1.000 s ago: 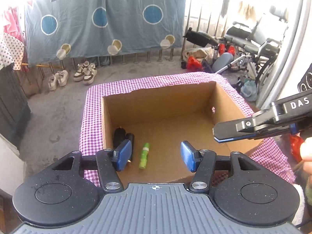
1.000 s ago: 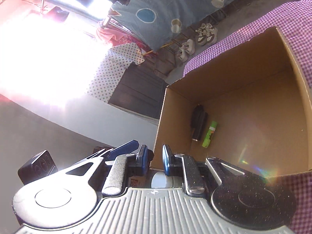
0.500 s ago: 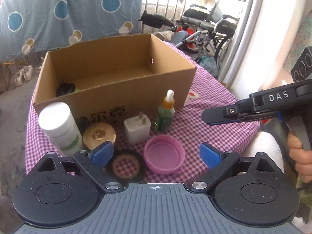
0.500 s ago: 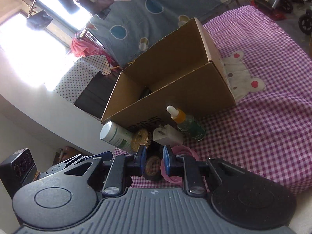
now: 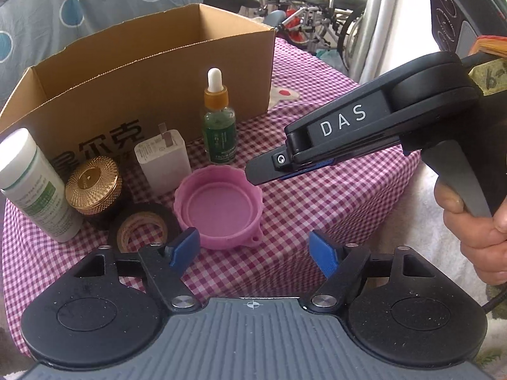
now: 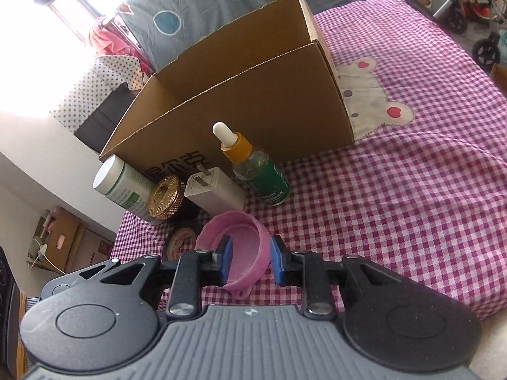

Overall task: Organize rigid objects
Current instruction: 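Move the right gripper to the pink plastic lid on the cloth, then close the right gripper on the rim of the pink lid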

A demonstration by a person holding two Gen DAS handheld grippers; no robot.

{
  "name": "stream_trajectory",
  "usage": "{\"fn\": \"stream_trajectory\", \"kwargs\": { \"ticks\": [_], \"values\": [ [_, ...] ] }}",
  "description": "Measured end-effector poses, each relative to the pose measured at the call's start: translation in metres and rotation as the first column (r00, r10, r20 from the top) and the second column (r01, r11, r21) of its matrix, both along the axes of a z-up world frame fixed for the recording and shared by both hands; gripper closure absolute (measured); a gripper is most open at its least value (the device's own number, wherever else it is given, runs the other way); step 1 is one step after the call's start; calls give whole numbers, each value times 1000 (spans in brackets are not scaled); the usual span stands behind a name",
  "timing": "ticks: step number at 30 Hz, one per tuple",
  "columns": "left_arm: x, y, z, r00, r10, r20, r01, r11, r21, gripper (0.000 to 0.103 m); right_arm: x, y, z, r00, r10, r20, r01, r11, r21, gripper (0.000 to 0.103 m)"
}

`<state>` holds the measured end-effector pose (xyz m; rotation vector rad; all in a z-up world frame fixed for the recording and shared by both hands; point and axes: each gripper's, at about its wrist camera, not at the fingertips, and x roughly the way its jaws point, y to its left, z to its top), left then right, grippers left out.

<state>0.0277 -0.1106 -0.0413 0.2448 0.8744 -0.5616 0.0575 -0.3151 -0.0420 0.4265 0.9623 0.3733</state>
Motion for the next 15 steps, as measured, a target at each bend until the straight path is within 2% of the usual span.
{"fn": "stream_trajectory", "kwargs": {
  "ticks": [7,15],
  "values": [
    [-1,0,-9,1000,22,15,-22,999,38,25,16,18,-14,998,59,-18,-60,996,-59,75],
    [-1,-7,-9,1000,-9,3,9,1000,6,24,10,8,-18,999,35,-15,-36,996,-78,76]
  ]
}}
